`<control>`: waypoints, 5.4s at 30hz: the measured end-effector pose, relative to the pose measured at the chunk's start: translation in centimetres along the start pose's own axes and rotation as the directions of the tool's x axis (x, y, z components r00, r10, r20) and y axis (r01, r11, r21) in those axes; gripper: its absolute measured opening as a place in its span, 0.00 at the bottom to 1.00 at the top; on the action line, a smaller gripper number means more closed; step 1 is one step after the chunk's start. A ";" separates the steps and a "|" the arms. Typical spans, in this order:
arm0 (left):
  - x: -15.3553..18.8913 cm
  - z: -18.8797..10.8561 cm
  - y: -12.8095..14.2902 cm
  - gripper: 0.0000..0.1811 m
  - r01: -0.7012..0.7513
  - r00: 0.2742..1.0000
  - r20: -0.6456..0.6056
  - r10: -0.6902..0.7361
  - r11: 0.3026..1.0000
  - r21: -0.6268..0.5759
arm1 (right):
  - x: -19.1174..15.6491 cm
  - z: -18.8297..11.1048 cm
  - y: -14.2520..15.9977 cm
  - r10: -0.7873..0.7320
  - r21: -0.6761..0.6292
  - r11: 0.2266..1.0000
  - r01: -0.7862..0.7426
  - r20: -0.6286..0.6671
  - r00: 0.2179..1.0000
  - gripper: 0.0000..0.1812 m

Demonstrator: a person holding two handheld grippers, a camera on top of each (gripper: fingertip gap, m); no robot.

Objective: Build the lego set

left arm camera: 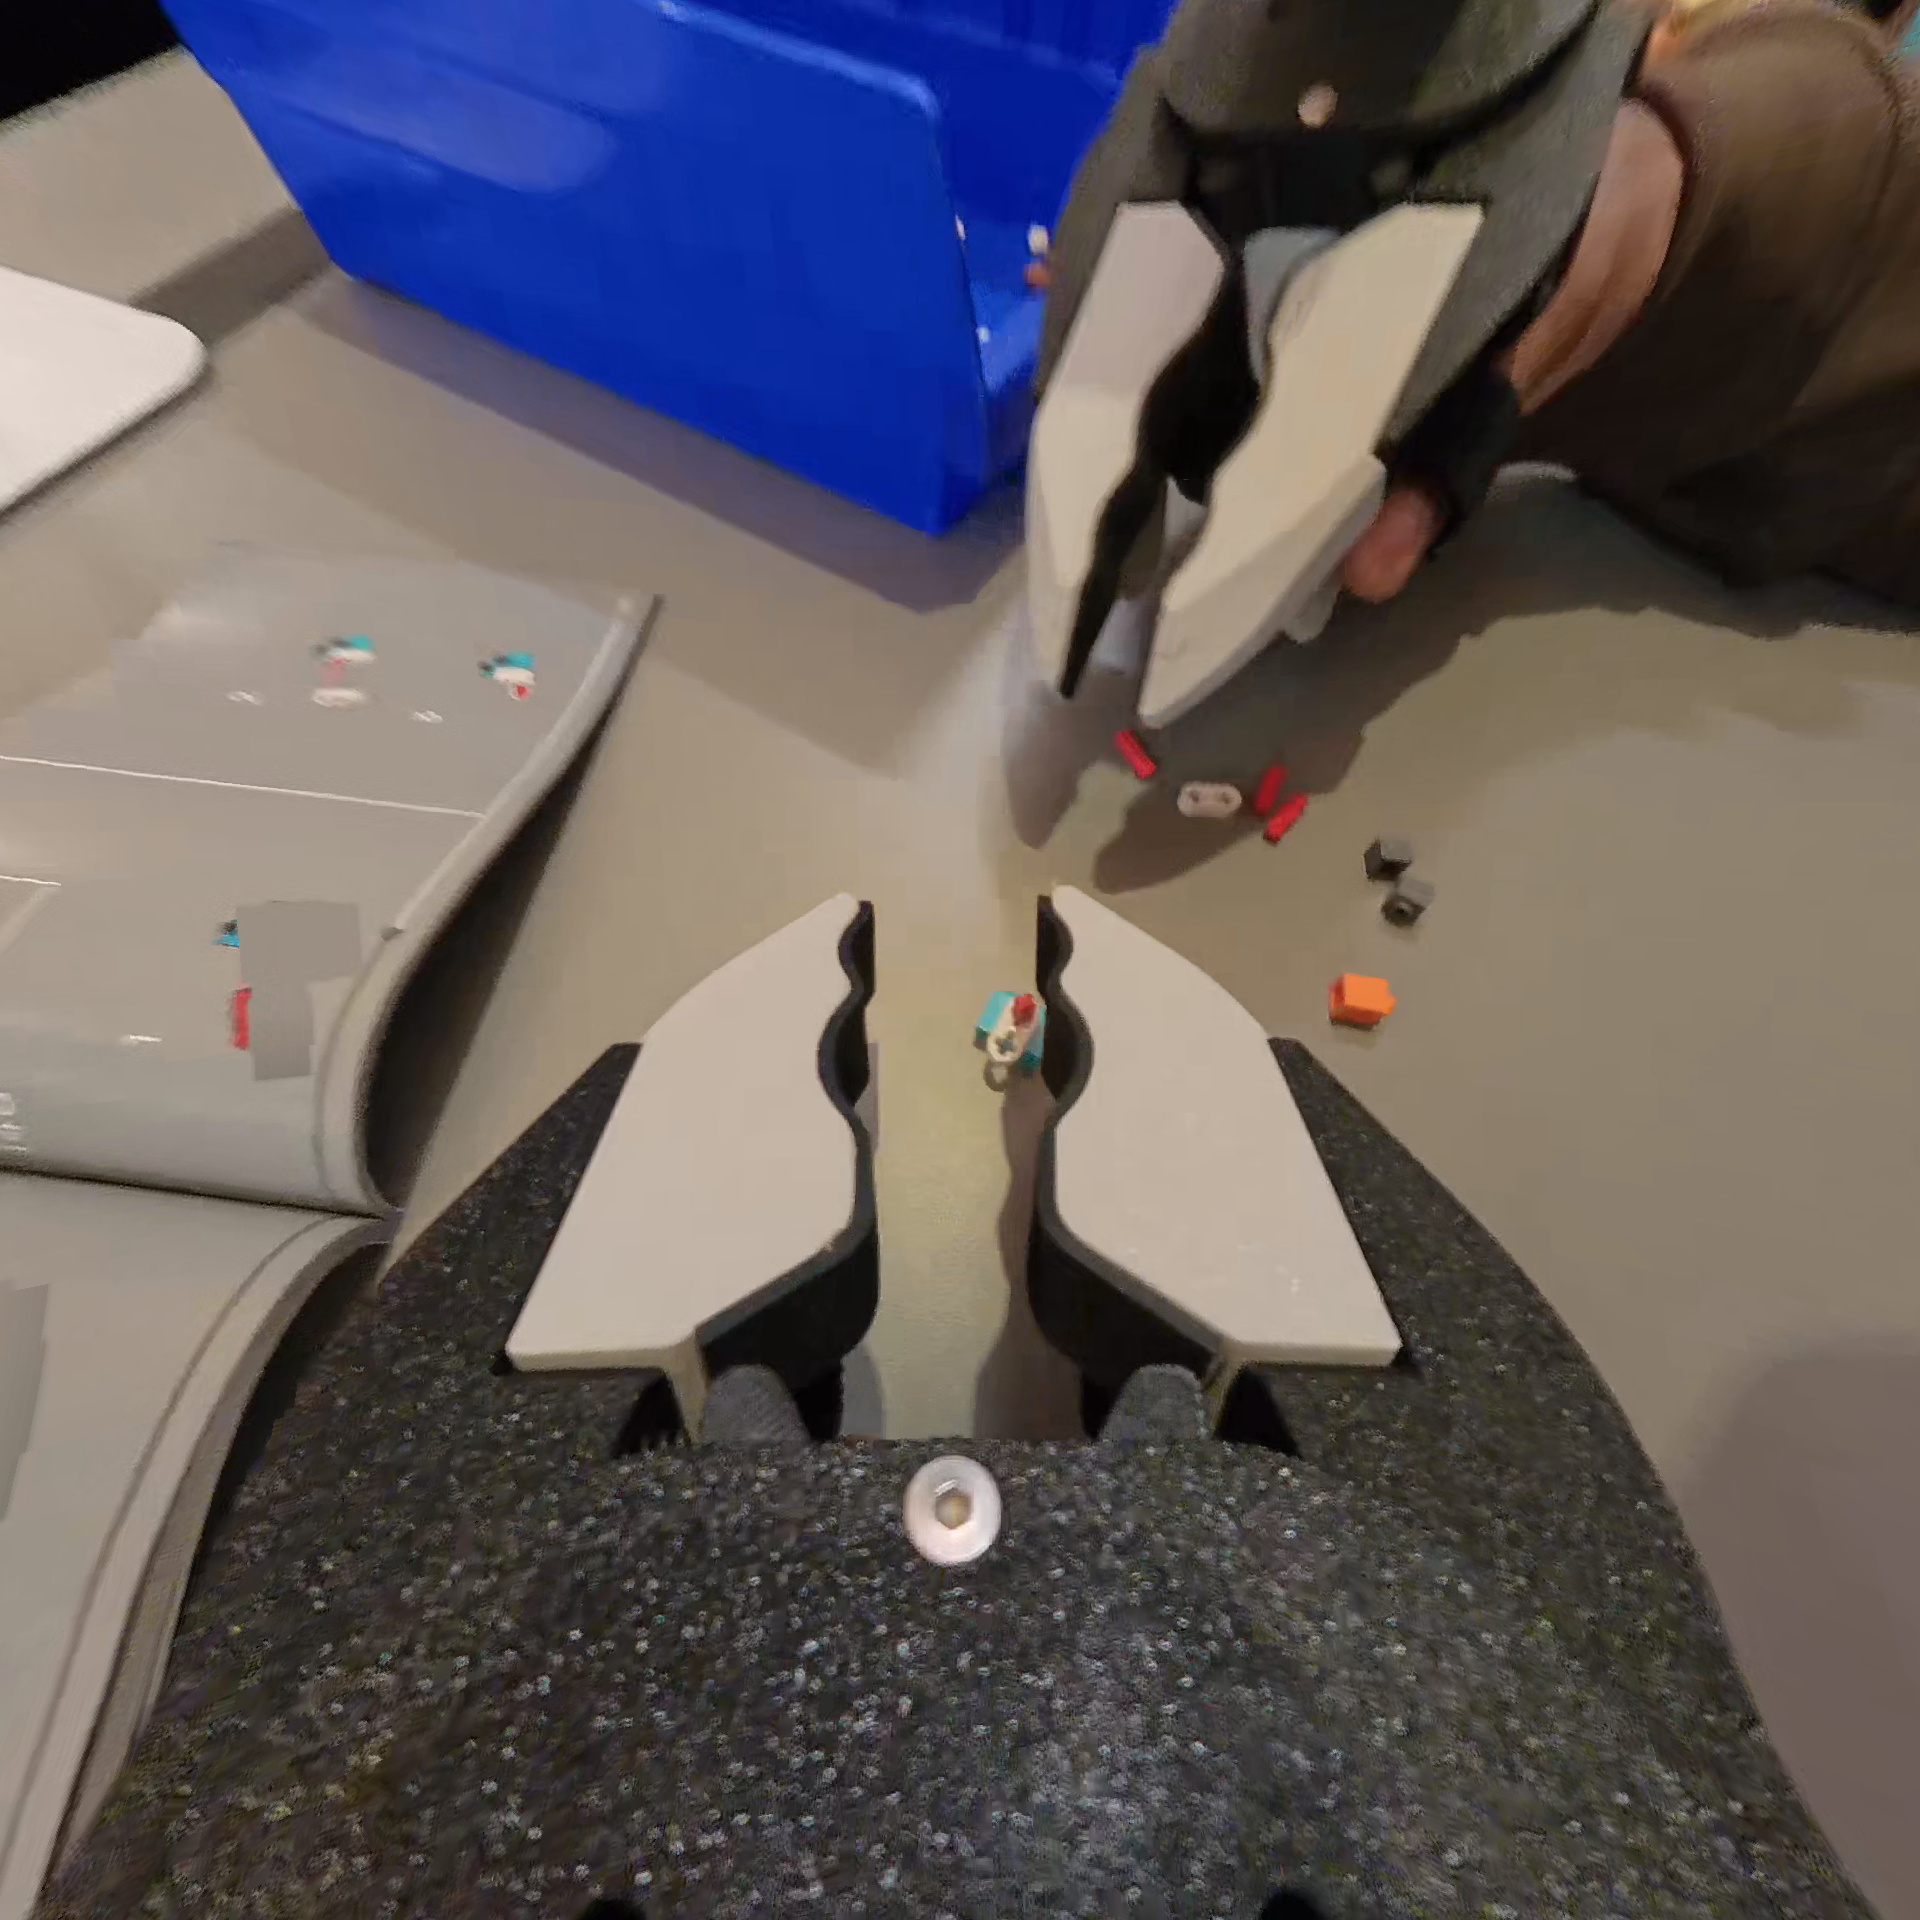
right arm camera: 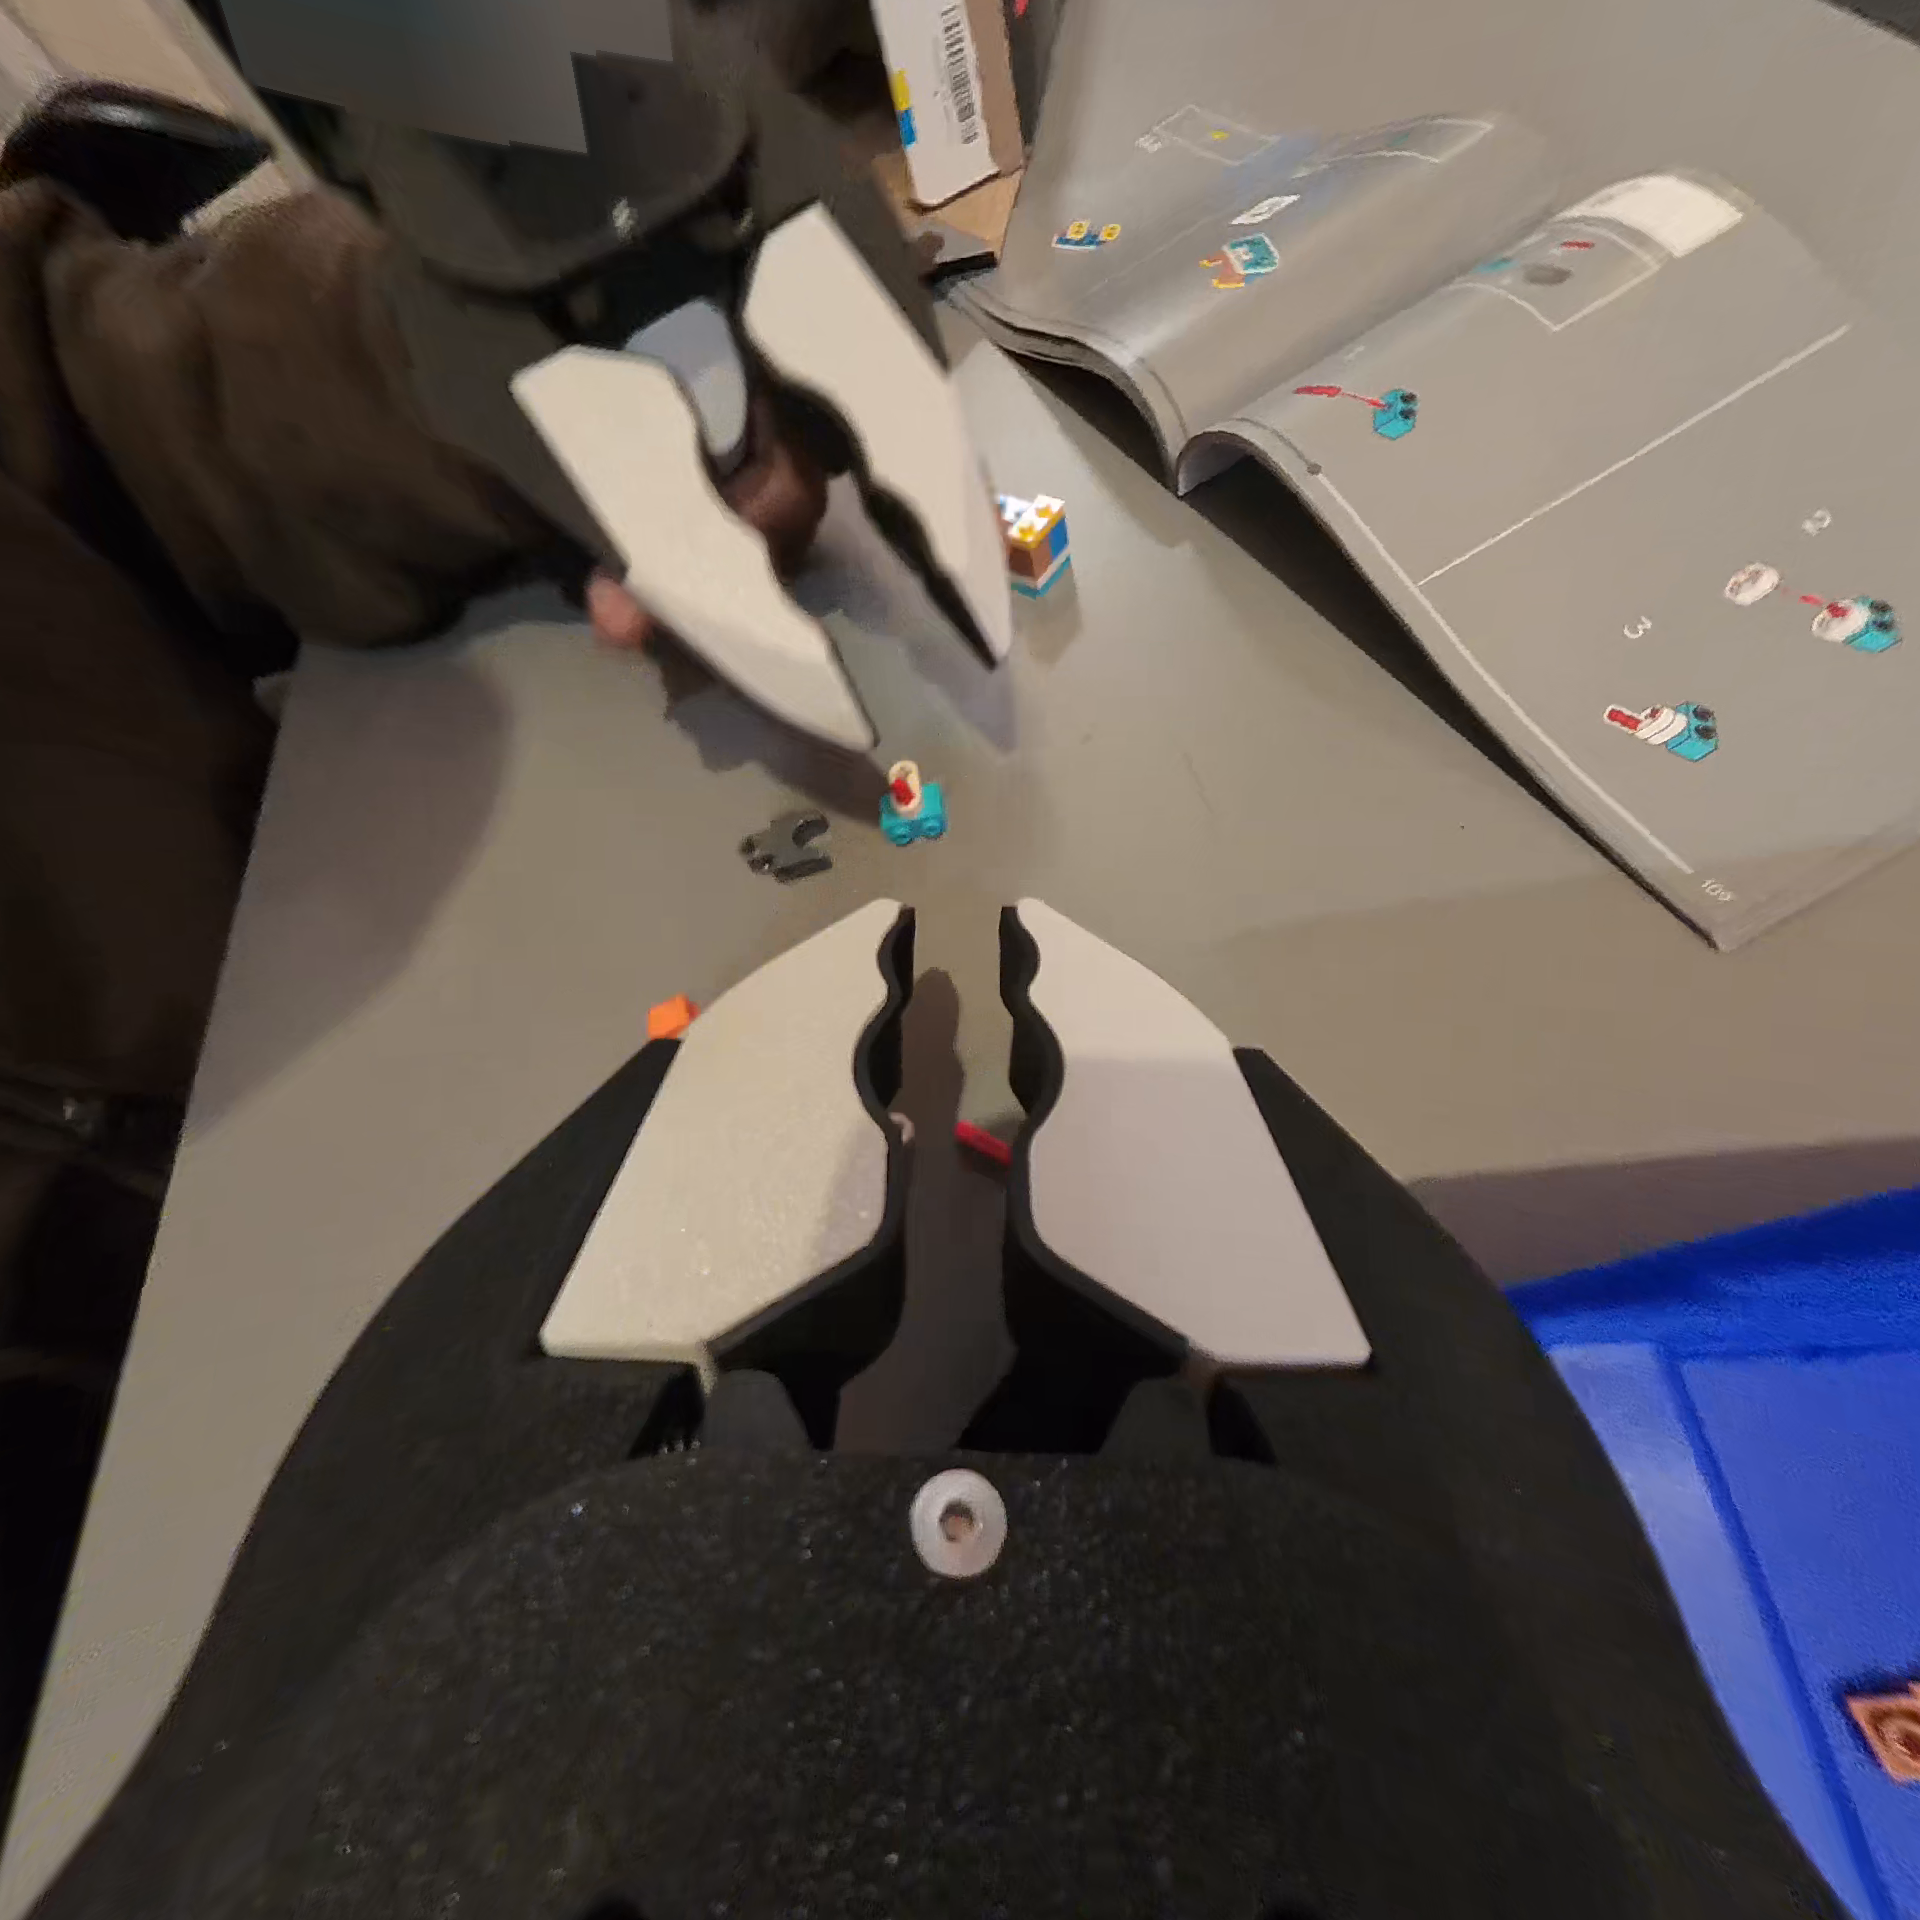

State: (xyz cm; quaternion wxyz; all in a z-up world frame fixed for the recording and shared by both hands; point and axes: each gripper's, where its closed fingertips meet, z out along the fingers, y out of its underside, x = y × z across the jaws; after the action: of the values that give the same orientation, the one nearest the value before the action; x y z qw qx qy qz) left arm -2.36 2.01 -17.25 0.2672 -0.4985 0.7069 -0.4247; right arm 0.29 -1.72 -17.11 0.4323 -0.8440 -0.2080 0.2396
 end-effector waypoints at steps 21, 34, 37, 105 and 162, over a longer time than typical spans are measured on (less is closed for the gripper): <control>0.4 -0.8 -2.0 0.16 -0.027 1.000 -0.013 0.029 0.993 0.116 | -0.6 0.0 4.8 -0.469 -0.309 0.845 0.437 -0.034 0.883 0.11; 0.1 -1.7 -2.2 0.16 -0.004 0.999 -0.047 0.010 0.992 0.125 | -0.7 0.8 4.2 -0.482 -0.275 0.849 0.451 -0.052 0.875 0.12; -0.5 -2.0 -2.5 0.16 0.018 0.999 -0.031 -0.013 0.989 0.147 | -0.9 1.3 4.0 -0.479 -0.278 0.851 0.447 -0.061 0.875 0.11; -0.1 -1.8 -2.5 0.14 0.126 0.987 -0.118 -0.108 0.980 0.155 | -1.9 3.0 2.7 -0.313 -0.201 0.931 0.304 -0.010 0.950 0.09; 0.9 -2.1 1.1 0.04 -0.254 0.951 -0.177 0.254 0.967 0.023 | -0.7 5.4 0.2 -0.320 -0.165 0.939 0.301 -0.103 0.942 0.15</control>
State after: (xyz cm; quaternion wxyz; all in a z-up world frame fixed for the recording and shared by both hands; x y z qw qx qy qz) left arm -4.92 2.09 -17.12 0.2550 -0.3636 0.7862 -0.4298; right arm -3.34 1.16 -19.87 0.4139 -0.8437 -0.3277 0.0974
